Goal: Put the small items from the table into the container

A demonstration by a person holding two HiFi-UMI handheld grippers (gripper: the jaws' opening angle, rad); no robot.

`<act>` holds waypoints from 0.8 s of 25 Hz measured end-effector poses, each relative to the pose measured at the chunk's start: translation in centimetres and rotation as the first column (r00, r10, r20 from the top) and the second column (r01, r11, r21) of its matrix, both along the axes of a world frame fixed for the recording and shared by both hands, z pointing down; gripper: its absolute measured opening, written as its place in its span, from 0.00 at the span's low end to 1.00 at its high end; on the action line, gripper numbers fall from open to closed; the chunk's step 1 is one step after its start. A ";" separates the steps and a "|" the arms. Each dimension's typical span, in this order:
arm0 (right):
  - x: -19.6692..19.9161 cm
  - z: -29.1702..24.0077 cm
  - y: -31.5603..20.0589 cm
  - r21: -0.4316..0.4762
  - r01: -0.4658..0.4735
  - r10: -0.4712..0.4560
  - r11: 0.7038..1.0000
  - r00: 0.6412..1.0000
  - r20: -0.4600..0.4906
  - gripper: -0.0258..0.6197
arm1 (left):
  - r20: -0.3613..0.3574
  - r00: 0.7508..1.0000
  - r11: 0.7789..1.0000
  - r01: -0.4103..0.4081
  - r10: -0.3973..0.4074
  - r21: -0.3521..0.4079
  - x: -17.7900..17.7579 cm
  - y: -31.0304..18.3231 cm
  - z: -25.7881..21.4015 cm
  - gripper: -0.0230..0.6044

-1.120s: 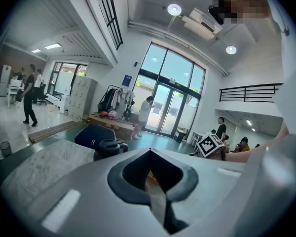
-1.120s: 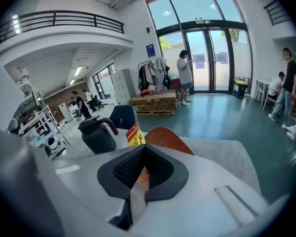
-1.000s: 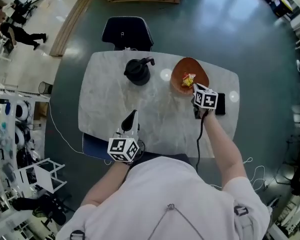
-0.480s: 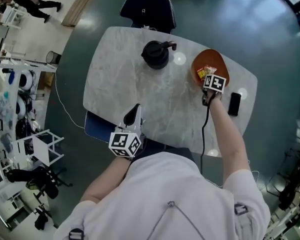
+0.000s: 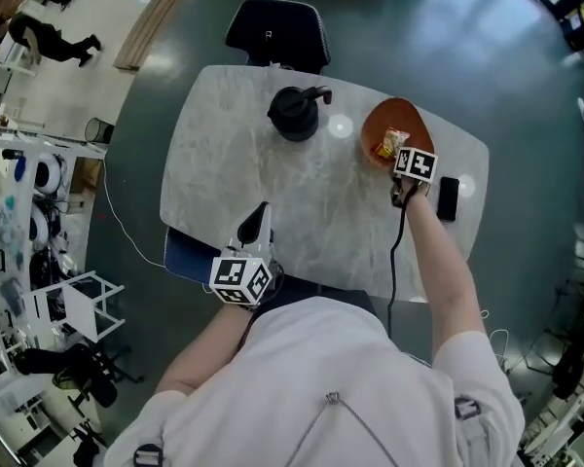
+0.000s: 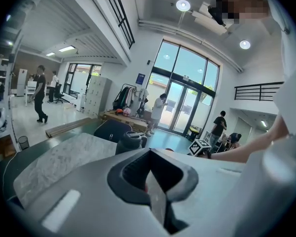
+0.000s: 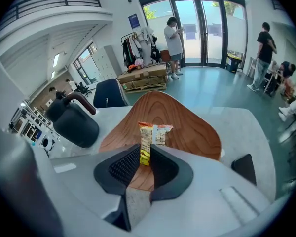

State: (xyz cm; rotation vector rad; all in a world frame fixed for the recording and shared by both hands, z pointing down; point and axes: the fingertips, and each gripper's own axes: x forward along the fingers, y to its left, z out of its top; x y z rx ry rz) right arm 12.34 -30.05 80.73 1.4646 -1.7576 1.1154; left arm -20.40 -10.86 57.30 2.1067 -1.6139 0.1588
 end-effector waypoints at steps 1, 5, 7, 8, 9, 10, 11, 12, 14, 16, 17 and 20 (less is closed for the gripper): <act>0.3 -0.8 0.1 0.020 -0.003 0.003 1.000 1.000 0.011 0.18 | 0.000 1.000 1.000 -0.012 0.012 0.009 0.3 -0.2 -0.2 0.04; 1.5 -6.7 1.1 0.170 -0.031 0.023 0.985 0.998 0.051 0.15 | -0.001 0.997 0.996 -0.077 0.077 0.055 2.2 -0.6 -1.6 0.04; 2.2 -11.0 2.1 0.267 -0.059 0.039 0.962 0.996 0.079 0.12 | -0.003 0.993 0.990 -0.116 0.116 0.083 3.2 -1.1 -2.6 0.04; 2.5 -13.1 2.7 0.310 -0.075 0.047 0.948 0.994 0.097 0.10 | -0.003 0.991 0.986 -0.134 0.135 0.099 3.8 -1.5 -3.2 0.04; 2.8 -15.0 3.5 0.346 -0.089 0.051 0.934 0.992 0.119 0.09 | -0.004 0.988 0.982 -0.150 0.152 0.116 4.3 -1.8 -3.8 0.04; 3.0 -16.8 4.4 0.377 -0.101 0.051 0.921 0.989 0.141 0.09 | -0.003 0.986 0.977 -0.166 0.168 0.133 5.0 -2.0 -4.5 0.04; 3.1 -18.8 5.4 0.406 -0.109 0.047 0.908 0.986 0.160 0.09 | -0.003 0.983 0.972 -0.182 0.184 0.151 5.6 -2.3 -5.3 0.04; 3.3 -20.8 6.5 0.434 -0.114 0.041 0.894 0.984 0.174 0.09 | -0.003 0.979 0.965 -0.198 0.202 0.169 6.4 -2.5 -6.1 0.04; 3.5 -24.9 8.7 0.494 -0.119 0.023 0.861 0.980 0.196 0.09 | -0.001 0.972 0.952 -0.231 0.236 0.203 7.9 -2.8 -7.6 0.04; 3.4 -28.8 11.0 0.557 -0.121 -0.001 0.821 0.977 0.213 0.09 | 0.002 0.963 0.937 -0.263 0.270 0.230 9.3 -2.9 -8.9 0.04; 3.3 -30.6 12.1 0.588 -0.121 -0.013 0.799 0.976 0.219 0.09 | 0.001 0.958 0.929 -0.279 0.287 0.242 10.0 -2.8 -9.6 0.04; 2.7 -34.5 15.3 0.667 -0.106 -0.046 0.738 0.977 0.206 0.09 | 0.007 0.944 0.904 -0.319 0.331 0.285 11.9 -2.4 -11.4 0.04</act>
